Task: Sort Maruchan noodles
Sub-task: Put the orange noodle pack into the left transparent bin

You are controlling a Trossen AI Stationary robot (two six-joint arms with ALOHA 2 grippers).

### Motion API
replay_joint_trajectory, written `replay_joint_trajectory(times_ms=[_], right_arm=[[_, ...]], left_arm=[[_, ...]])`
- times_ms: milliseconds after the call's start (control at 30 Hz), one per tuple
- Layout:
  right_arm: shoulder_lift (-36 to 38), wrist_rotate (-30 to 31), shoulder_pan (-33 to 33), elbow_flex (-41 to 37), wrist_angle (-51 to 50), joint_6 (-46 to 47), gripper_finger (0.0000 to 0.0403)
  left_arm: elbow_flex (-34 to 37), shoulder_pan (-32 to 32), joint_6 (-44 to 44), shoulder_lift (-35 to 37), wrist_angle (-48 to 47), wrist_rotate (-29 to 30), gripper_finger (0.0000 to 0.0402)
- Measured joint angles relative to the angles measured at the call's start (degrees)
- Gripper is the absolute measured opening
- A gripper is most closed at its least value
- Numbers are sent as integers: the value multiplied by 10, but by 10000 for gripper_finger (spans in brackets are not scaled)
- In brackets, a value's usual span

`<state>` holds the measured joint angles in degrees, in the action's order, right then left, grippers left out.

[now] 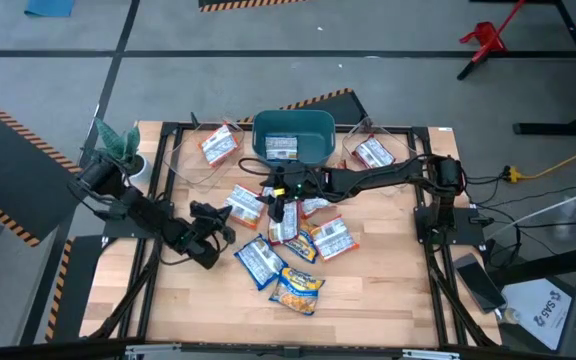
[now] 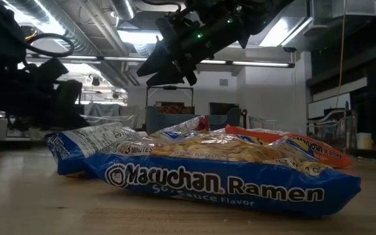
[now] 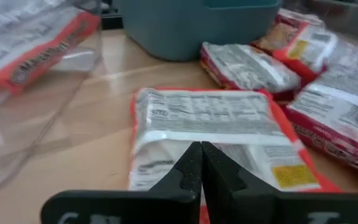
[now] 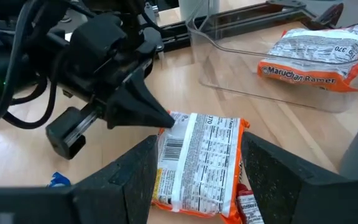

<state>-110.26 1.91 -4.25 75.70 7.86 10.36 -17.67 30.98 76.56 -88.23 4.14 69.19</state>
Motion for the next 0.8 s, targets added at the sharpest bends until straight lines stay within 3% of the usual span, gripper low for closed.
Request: replay_joint_trajectory(times_ms=[233, 433, 533, 800], right_arm=[[0, 6, 0, 0, 1, -1, 214], [0, 5, 0, 0, 0, -1, 214], [0, -4, 0, 0, -2, -1, 214], [-26, -14, -6, 0, 4, -16, 214]], left_arm=[[0, 16, 43, -59, 8, -13, 0], [-1, 25, 88, -108, 39, 9, 0], [0, 37, 87, -120, 50, -42, 0], [0, 39, 87, -116, 48, -54, 0]])
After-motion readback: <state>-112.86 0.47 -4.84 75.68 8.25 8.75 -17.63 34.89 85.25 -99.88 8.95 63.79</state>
